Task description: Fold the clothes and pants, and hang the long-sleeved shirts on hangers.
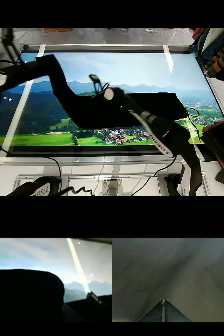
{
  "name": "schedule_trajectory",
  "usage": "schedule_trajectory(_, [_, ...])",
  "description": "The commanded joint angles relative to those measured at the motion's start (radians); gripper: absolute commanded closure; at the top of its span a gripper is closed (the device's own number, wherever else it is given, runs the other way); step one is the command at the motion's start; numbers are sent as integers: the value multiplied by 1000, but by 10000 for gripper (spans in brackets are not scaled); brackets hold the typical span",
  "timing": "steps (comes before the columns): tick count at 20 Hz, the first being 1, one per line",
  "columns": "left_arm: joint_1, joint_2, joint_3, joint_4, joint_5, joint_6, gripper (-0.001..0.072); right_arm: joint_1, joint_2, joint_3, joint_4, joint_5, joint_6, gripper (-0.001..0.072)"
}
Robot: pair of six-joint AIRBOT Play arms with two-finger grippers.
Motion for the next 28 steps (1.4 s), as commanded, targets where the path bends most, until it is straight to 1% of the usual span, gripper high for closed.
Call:
schedule_trajectory(1, [-121, -68, 0, -11, -72, -3, 697, -149, 62, 1, -80, 104, 0, 691])
schedule_trajectory(3, [-222, -132, 0, -35, -67, -3, 697, -257, 106, 1, -89, 182, 0, 691])
schedule_trajectory(5, [-333, -217, 0, -90, -33, -3, 697, -363, 142, 1, -96, 254, 0, 691])
schedule_trajectory(7, [-447, -306, 0, -97, 59, -3, 696, -456, 171, 1, -95, 306, 0, 690])
schedule_trajectory(9, [-529, -376, 0, -97, 134, -3, 696, -530, 195, 1, -95, 341, -1, 691])
schedule_trajectory(12, [-586, -435, 0, -97, 216, -2, 697, -609, 215, 1, -103, 369, -8, 691])
schedule_trajectory(15, [-587, -454, 0, -96, 234, -3, 693, -655, 219, 1, -105, 392, -9, 690])
schedule_trajectory(16, [-584, -453, 0, -97, 233, -3, 632, -665, 219, 1, -110, 402, -9, 690])
schedule_trajectory(17, [-584, -452, 0, -97, 233, -3, 381, -672, 219, 1, -120, 408, -10, 691])
schedule_trajectory(18, [-582, -449, 0, -97, 232, -3, 45, -674, 219, 1, -131, 412, -19, 691])
schedule_trajectory(19, [-581, -442, 0, -96, 224, -3, 7, -677, 219, 1, -140, 415, -36, 690])
schedule_trajectory(21, [-557, -416, 0, -79, 197, -3, 11, -677, 219, 1, -162, 425, -38, 690])
schedule_trajectory(22, [-533, -398, 0, -35, 186, -4, 15, -677, 219, 1, -171, 433, -38, 690])
schedule_trajectory(23, [-496, -380, 0, 11, 166, -4, 100, -677, 219, 1, -170, 439, -38, 691])
schedule_trajectory(24, [-447, -362, 0, 37, 133, -4, 211, -677, 219, 1, -170, 446, -38, 690])
schedule_trajectory(25, [-393, -347, 0, 41, 93, -3, 231, -677, 219, 1, -170, 451, -40, 691])
schedule_trajectory(26, [-327, -335, 0, 40, 40, -2, 231, -677, 219, 1, -170, 452, -51, 691])
schedule_trajectory(27, [-263, -327, 0, 40, -18, 40, 231, -677, 219, 1, -171, 452, -61, 691])
schedule_trajectory(28, [-194, -324, 0, 40, -94, 117, 231, -677, 219, 1, -171, 452, -61, 691])
